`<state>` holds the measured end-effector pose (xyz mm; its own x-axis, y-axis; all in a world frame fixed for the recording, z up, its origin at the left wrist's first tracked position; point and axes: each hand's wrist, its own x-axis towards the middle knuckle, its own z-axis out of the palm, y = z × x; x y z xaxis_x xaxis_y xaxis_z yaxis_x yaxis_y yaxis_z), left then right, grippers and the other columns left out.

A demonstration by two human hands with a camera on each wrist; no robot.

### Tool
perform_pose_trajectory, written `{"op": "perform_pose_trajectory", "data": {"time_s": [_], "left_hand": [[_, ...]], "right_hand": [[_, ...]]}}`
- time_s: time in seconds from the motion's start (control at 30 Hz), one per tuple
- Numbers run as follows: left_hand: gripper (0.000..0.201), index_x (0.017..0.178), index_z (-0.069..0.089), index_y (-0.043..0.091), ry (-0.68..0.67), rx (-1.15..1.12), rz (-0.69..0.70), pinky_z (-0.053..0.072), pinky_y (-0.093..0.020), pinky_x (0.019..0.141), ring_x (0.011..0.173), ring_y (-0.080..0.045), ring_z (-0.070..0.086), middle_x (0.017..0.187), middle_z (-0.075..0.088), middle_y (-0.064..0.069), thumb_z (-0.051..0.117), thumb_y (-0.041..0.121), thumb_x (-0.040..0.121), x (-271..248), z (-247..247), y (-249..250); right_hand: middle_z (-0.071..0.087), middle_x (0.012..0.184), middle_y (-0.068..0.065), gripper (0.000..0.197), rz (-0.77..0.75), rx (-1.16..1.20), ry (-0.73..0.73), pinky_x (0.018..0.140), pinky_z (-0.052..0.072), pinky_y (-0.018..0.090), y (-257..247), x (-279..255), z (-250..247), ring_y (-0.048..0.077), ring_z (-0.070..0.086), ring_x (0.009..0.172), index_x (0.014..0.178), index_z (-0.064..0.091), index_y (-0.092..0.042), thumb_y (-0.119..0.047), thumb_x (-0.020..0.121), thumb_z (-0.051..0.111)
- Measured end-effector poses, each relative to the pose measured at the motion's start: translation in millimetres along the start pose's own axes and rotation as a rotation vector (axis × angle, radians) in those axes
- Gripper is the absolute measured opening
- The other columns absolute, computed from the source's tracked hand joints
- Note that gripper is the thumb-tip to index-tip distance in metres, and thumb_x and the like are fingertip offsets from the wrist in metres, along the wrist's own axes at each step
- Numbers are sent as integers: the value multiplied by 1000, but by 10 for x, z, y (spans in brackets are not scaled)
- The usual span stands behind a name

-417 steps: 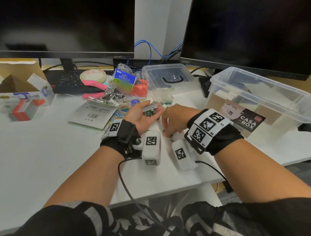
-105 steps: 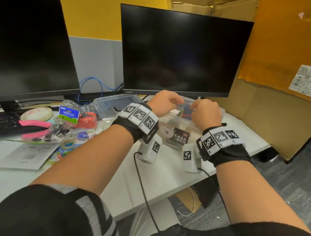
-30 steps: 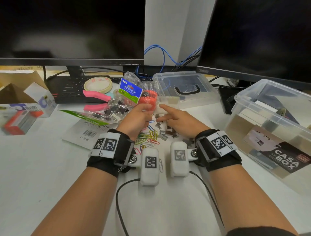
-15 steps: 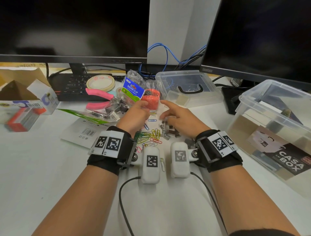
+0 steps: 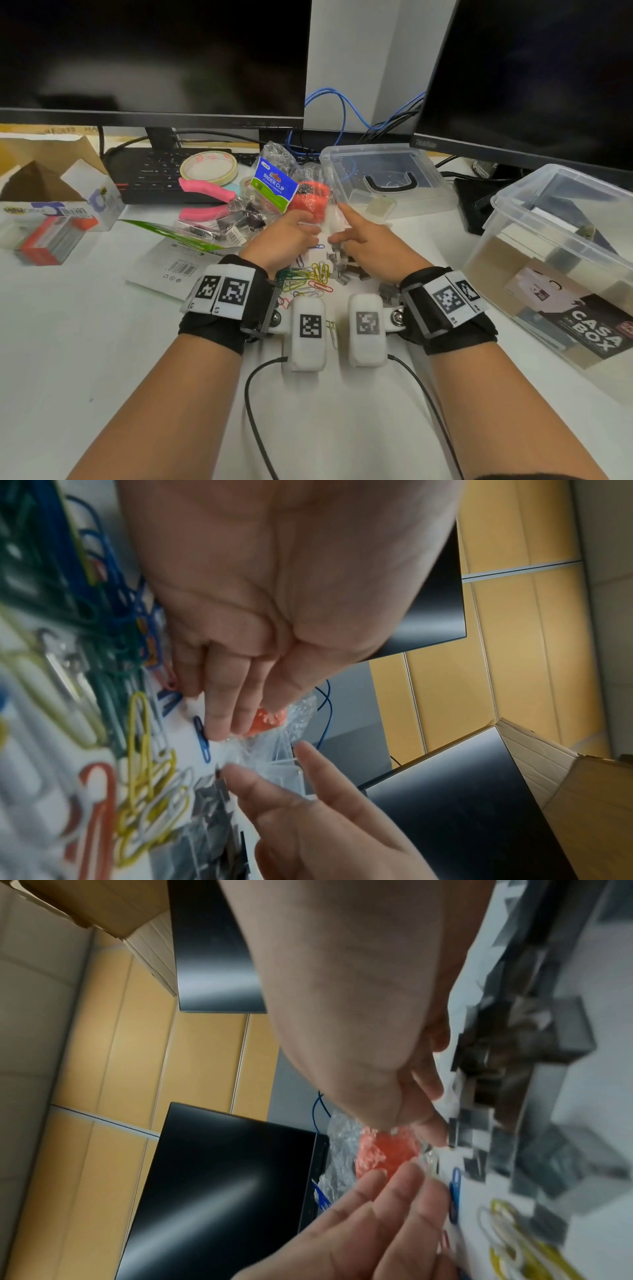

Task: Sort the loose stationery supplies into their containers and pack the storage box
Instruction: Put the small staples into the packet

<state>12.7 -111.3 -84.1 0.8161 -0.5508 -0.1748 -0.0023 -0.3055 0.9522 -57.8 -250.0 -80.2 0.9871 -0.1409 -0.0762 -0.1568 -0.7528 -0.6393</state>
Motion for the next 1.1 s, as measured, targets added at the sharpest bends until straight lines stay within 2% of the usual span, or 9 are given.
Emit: {"op": "perform_pose_trajectory", "data": {"time_s": [0.1,0.17,0.3,0.43,0.57,0.67,0.73,0.9,1.1], "left_hand": [[43,133,43,8,4,11,7,44,-17,75,106,-18,55,128,56,-8,50,-1,92,4,-11,2],[44,134,42,8,25,-12,15,44,-20,74,107,-18,55,128,56,-7,48,-2,92,7,-13,8],[35,127,48,11,68,-55,73,45,-31,88,110,-19,58,120,61,-3,48,1,93,0,-21,20],[29,115,51,15,53,-93,99,46,-33,88,106,-22,59,115,60,-6,44,-3,93,-18,-1,47],[34,122,52,6,76,-203,79,48,-35,90,105,-24,60,119,60,-12,39,-6,93,-9,35,26],[33,123,52,2,70,-342,47,48,-32,89,103,-24,60,119,59,-16,38,-6,94,7,62,-4],[32,124,51,0,47,-435,21,48,-31,88,100,-24,61,117,60,-15,40,-4,95,17,78,-22],[34,127,48,-2,1,-586,-30,49,-30,86,101,-25,61,116,59,-16,39,-5,95,49,110,-70],[35,128,48,-3,-11,-651,-48,48,-31,88,107,-27,59,121,57,-19,39,-6,94,69,121,-90]], "right_hand": [[69,105,0,54,-4,37,115,69,41,12,50,-46,-31,4,56,82,144,33,-19,-9,93,43],[68,101,-2,51,-37,63,161,65,39,9,60,-52,-35,3,54,76,140,41,-18,-3,91,41],[69,101,-9,53,-96,113,98,65,47,18,50,-47,0,18,60,82,137,43,-26,1,90,41],[72,100,-4,44,-69,119,-5,71,44,2,58,-65,-4,4,63,87,136,45,-24,-10,95,46],[72,83,-3,34,-58,94,104,67,47,11,100,-84,-57,3,62,72,122,57,-21,-7,92,47],[68,82,-5,30,-56,74,188,66,44,8,158,-63,-60,2,59,71,110,62,-18,-2,88,51],[66,88,-5,31,-49,42,174,69,43,5,166,-63,-59,4,57,76,110,63,-17,0,85,56],[66,101,-8,46,-45,-36,32,87,47,22,123,-81,-71,13,59,91,124,55,-24,-9,82,68],[70,83,-4,41,-62,-34,97,71,41,6,166,-45,-51,8,60,79,120,59,-20,-7,82,68]]}}
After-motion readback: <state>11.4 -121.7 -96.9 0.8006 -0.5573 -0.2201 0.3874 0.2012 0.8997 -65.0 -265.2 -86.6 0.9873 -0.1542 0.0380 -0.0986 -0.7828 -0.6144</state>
